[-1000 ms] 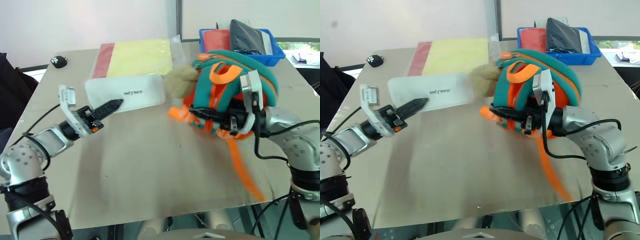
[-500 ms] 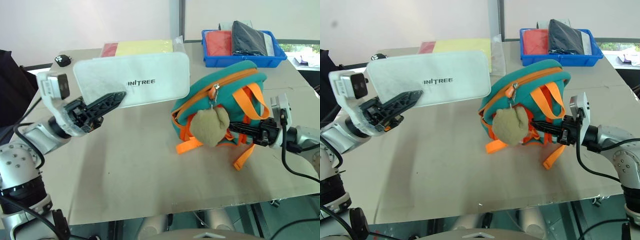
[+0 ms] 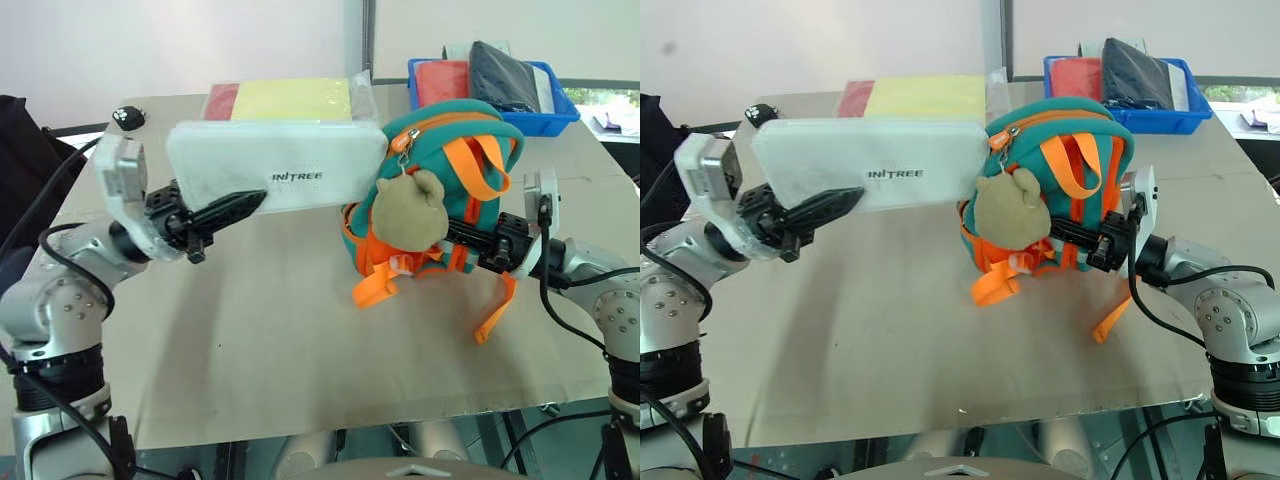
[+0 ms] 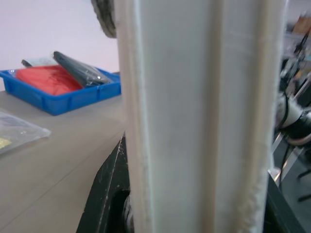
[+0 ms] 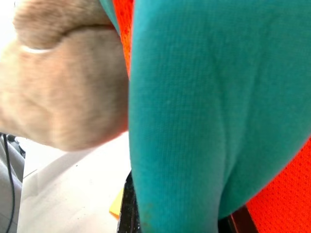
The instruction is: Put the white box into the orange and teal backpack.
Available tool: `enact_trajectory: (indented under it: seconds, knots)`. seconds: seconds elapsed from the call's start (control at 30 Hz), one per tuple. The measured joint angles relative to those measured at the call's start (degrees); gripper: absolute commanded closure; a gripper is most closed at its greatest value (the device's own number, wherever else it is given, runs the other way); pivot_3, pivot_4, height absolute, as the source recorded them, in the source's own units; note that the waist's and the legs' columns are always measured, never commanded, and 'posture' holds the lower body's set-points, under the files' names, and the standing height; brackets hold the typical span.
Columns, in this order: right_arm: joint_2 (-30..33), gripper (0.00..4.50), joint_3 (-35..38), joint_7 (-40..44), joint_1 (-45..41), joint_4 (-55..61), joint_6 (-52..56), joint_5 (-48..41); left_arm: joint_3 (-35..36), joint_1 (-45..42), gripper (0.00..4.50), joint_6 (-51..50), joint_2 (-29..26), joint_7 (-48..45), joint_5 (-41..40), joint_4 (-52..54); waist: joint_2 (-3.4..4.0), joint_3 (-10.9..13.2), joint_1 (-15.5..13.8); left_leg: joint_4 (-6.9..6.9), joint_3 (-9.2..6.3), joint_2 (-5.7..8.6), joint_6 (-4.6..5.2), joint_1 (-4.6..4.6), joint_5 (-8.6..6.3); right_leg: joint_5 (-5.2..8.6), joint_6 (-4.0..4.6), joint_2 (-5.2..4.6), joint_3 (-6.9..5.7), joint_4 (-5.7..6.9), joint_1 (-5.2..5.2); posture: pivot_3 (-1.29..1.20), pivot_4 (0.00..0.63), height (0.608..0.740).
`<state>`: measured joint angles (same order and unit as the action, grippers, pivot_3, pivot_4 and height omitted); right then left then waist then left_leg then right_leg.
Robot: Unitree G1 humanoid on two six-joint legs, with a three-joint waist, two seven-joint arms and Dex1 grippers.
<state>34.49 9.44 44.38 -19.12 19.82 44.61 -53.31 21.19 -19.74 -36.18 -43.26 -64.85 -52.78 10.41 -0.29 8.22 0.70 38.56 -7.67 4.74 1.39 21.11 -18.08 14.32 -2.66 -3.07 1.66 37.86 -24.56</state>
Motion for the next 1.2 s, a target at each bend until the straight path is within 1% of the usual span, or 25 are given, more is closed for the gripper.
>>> enact_trajectory:
  seconds: [0.2,0.3,0.37,0.43,0.53,0.67,0.73,0.8,0.83,0.9,0.93,1.0,1.07,1.1,1.2]
  knots:
    - [0.07,4.47,0.0,-0.13,0.07,0.18,0.05,-0.01,-4.98,1.7,3.32,4.86,-0.24,-3.03,6.54,-1.15,0.0,0.0,0.06,-0.02,-0.02,0.0,0.0,0.0,0.0,0.0,0.0,0.01,-0.02,0.01,-0.01,0.0,0.15,0.74]
    - [-0.03,4.47,-0.02,-0.2,-0.05,0.21,0.04,0.01,-8.68,-1.01,3.32,9.76,-0.09,-4.11,11.63,-3.82,0.0,0.0,-0.12,0.01,-0.02,0.0,0.0,-0.01,0.0,0.0,0.0,0.0,-0.04,0.03,0.02,0.0,0.15,0.74]
    - [-0.21,4.47,-0.17,-0.21,-0.35,0.17,0.02,0.16,-11.8,-5.35,3.32,12.07,1.41,-3.7,15.06,-6.59,-0.01,0.0,-0.42,0.1,-0.06,0.02,0.0,0.01,0.0,-0.01,-0.01,-0.01,-0.09,0.04,0.06,0.0,0.15,0.74]
    - [-0.63,4.47,-0.51,-0.16,-0.86,0.17,-0.03,0.35,-14.99,-9.63,3.32,13.2,3.81,-2.33,18.18,-9.02,-0.01,0.0,-0.42,0.17,-0.05,0.02,0.01,0.02,0.0,-0.01,-0.02,-0.01,-0.09,0.06,0.09,0.0,0.15,0.74]
    - [-1.05,4.47,-0.81,0.01,-0.98,0.15,-0.15,0.92,-19.18,-13.25,3.32,12.65,8.48,-0.5,19.92,-9.6,-0.02,0.01,-0.21,0.24,-0.07,0.03,0.01,0.11,0.0,-0.01,-0.03,-0.01,-0.11,0.05,0.06,0.0,0.15,0.74]
    - [-1.9,4.47,-1.8,0.09,-1.36,-0.05,-0.34,1.54,-24.64,-19.11,3.32,10.11,16.19,4.64,23.05,-11.93,-0.02,0.01,0.06,0.72,-0.22,0.03,0.01,0.59,0.0,-0.03,-0.04,0.02,-0.3,0.13,-0.21,0.0,0.15,0.74]
    - [-2.31,4.47,-2.09,0.09,-1.76,-0.2,-0.48,1.76,-28.55,-22.81,3.32,9.62,20.39,8.07,26.89,-15.38,-0.02,0.0,0.01,0.77,-0.23,0.1,0.02,0.61,0.0,-0.06,-0.1,-0.02,-0.32,0.15,-0.19,0.0,0.15,0.74]
    - [-2.86,4.47,-2.59,0.1,-2.16,-0.25,-1.01,2.29,-30.98,-27.39,3.32,9.53,26.48,13.08,31.0,-21.97,-0.03,0.01,-0.17,0.82,-0.28,0.15,0.02,0.64,0.0,-0.11,-0.17,-0.04,-0.37,0.15,-0.19,0.0,0.15,0.74]
    - [-3.04,4.47,-2.78,0.09,-2.28,-0.25,-1.09,2.41,-31.35,-28.13,3.32,9.57,27.26,13.84,31.58,-22.92,-0.03,0.01,-0.13,0.83,-0.29,0.15,0.02,0.64,0.0,-0.11,-0.17,-0.04,-0.37,0.17,-0.19,0.0,0.15,0.74]
    - [-3.57,4.5,-2.81,-0.02,-2.28,-0.26,-1.2,2.75,-33.08,-30.43,2.34,10.53,28.79,14.76,34.52,-25.66,-0.03,0.01,-0.07,0.8,-0.29,0.15,0.02,0.61,0.0,-0.11,-0.17,-0.04,-0.35,0.2,-0.19,0.0,0.15,0.74]
    - [-3.85,4.5,-2.81,-0.08,-2.28,-0.26,-1.22,2.85,-33.18,-30.48,2.05,10.59,29.07,14.17,34.68,-25.76,-0.02,0.01,0.04,0.79,-0.29,0.14,0.02,0.61,0.0,-0.11,-0.17,-0.03,-0.34,0.22,-0.2,0.0,0.15,0.74]
    - [-4.05,4.5,-2.82,-0.23,-2.26,-0.26,-1.22,3.1,-32.74,-30.22,1.14,9.13,29.06,11.99,33.25,-25.04,-0.02,0.01,0.19,0.78,-0.29,0.14,0.02,0.62,0.0,-0.11,-0.17,-0.03,-0.3,0.22,-0.25,0.0,0.15,0.74]
    - [-4.13,4.5,-2.84,-0.31,-2.2,-0.14,-1.21,3.1,-32.04,-29.8,0.32,8.99,28.17,11.68,33.15,-24.35,-0.02,0.01,0.2,0.78,-0.29,0.14,0.02,0.62,0.0,-0.11,-0.17,-0.03,-0.3,0.22,-0.26,0.0,0.15,0.74]
    - [-4.16,4.5,-2.85,-0.4,-2.2,-0.12,-1.21,3.11,-31.85,-29.73,0.06,9.03,27.55,11.72,33.35,-24.09,-0.02,0.01,0.19,0.78,-0.29,0.14,0.02,0.62,0.0,-0.11,-0.17,-0.03,-0.3,0.22,-0.26,0.0,0.15,0.74]
    - [-4.24,4.5,-2.85,-0.91,-2.16,0.28,-1.24,3.23,-29.57,-29.13,0.06,7.09,24.15,10.64,31.49,-19.81,-0.02,0.01,0.29,0.78,-0.29,0.14,0.02,0.64,0.0,-0.11,-0.17,-0.03,-0.27,0.21,-0.29,0.0,0.15,0.74]
